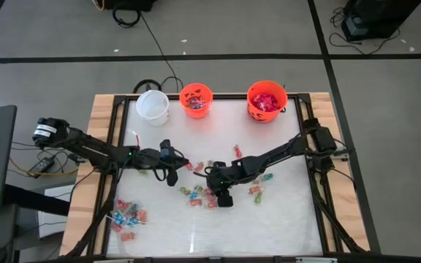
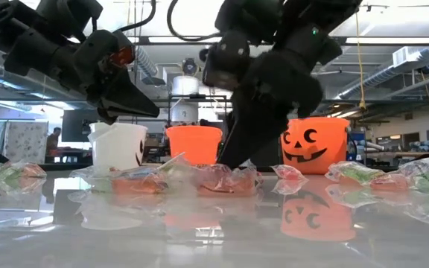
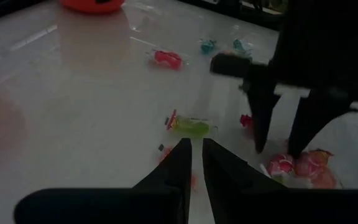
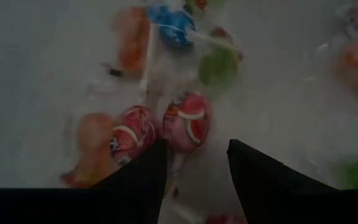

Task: Sort candy by brand, put in halloween buckets
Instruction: Put the pink lollipop into the left orange bucket

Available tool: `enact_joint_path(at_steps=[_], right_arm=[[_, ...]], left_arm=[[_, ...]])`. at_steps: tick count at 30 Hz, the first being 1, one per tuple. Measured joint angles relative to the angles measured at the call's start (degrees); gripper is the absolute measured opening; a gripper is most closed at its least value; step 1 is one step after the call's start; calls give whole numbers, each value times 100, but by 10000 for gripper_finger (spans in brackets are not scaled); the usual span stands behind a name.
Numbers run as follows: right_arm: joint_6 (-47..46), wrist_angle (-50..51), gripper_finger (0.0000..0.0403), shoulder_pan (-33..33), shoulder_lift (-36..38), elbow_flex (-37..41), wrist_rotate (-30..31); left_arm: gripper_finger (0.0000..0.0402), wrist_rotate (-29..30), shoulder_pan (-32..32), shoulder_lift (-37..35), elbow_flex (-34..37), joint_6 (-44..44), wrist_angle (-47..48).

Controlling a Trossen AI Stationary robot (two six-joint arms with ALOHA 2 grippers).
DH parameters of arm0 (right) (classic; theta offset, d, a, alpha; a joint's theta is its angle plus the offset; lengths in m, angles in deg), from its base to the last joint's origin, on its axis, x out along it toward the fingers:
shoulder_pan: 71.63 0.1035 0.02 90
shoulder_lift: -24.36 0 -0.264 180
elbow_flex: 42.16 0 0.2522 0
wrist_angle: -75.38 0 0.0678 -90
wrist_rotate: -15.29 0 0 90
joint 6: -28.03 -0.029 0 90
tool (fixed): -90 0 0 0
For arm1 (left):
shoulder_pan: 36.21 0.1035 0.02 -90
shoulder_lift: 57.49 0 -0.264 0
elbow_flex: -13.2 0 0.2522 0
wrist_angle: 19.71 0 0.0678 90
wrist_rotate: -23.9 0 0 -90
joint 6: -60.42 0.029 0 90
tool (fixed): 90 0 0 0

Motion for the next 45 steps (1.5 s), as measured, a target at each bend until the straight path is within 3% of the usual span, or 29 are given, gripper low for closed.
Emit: enact_joint_path(at_steps=[7,14,19,28,38,45], right_arm=[[-81,-16,130,-2,-183,-15,126],[309,61,17,-105,34,17,486],[550,-94,23,-499,463,4,535],[829,-741,16,-1872,893,-3,286],[1035,-731,16,-3192,356,-1229,274],[875,-321,54,-3713,-172,-2138,145]], left_arm=[[44,24,-8,0,-2,-19,50],[44,27,-60,0,-2,-259,189],[44,173,-212,0,-2,-422,201],[44,575,-318,2,-2,-435,201],[44,882,-226,2,-2,-159,175],[44,883,-226,0,-2,-143,177]])
